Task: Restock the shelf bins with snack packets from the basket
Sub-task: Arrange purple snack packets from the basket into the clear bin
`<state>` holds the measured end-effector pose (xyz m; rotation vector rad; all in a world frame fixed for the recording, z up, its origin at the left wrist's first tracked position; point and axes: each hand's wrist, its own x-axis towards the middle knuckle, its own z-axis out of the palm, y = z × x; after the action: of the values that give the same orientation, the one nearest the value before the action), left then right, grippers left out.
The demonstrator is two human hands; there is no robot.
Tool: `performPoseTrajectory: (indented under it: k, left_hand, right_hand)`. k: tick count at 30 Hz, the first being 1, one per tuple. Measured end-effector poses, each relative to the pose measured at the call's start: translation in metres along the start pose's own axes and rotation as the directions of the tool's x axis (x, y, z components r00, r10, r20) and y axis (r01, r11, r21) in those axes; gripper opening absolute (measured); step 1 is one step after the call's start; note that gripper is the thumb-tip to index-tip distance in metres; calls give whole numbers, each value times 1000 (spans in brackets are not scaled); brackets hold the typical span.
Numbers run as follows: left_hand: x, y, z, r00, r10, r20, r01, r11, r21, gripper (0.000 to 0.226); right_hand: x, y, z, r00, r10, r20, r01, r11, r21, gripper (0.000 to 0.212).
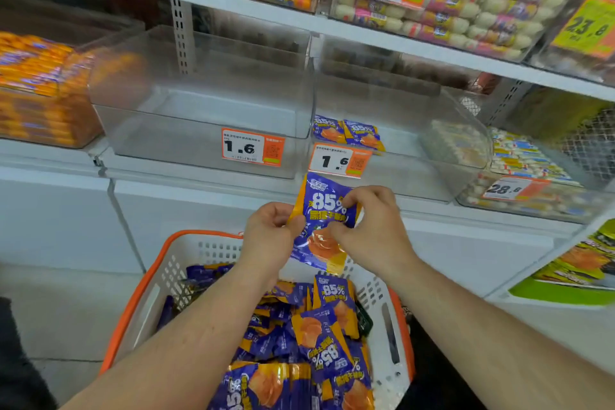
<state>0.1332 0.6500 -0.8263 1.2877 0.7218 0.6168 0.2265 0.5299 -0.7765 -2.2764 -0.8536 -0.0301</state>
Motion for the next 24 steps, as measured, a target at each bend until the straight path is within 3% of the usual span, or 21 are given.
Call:
performPoseTrajectory:
  k: [2,4,7,13,15,17,20,22,24]
  left_hand:
    - [-1,14,9,1000,-19,11,20,992,-121,12]
    - [-3,28,17,996,-57,67,72,966,-248,13]
    - [-3,47,28,982,-93,162,146,926,-349,20]
    - [16,90,66,965,8,263,65,961,-268,24]
    - [30,103,83,960,100,263,-54,983,-176,21]
    - [48,114,97,937,269,222,-280,960,20,17]
    - [83,127,113,838,502,212,-538,700,469,18]
    - [108,130,121,833,469,293,-534,543,648,13]
    - [129,124,126,875,330,354,-475,444,760,12]
  right_hand:
    - [-5,-10,-3,999,18,33,-19,999,36,33]
    - [-8,-18,-5,997,44,70,-46,998,31,51]
    - [-4,-26,-11,999,42,16,-43,998,38,65]
    - [31,-25,-43,993,39,-111,-33,998,56,58]
    - [54,-19,-59,987,49,-156,-36,996,81,52]
    - [85,-8,-78,979,49,-198,-39,998,53,47]
    - [137,17,-105,979,111,-171,-138,978,-156,47]
    - [169,37,-113,970,221,-101,-240,935,-260,41]
    - [193,55,-114,951,308,-23,-296,891,-343,37]
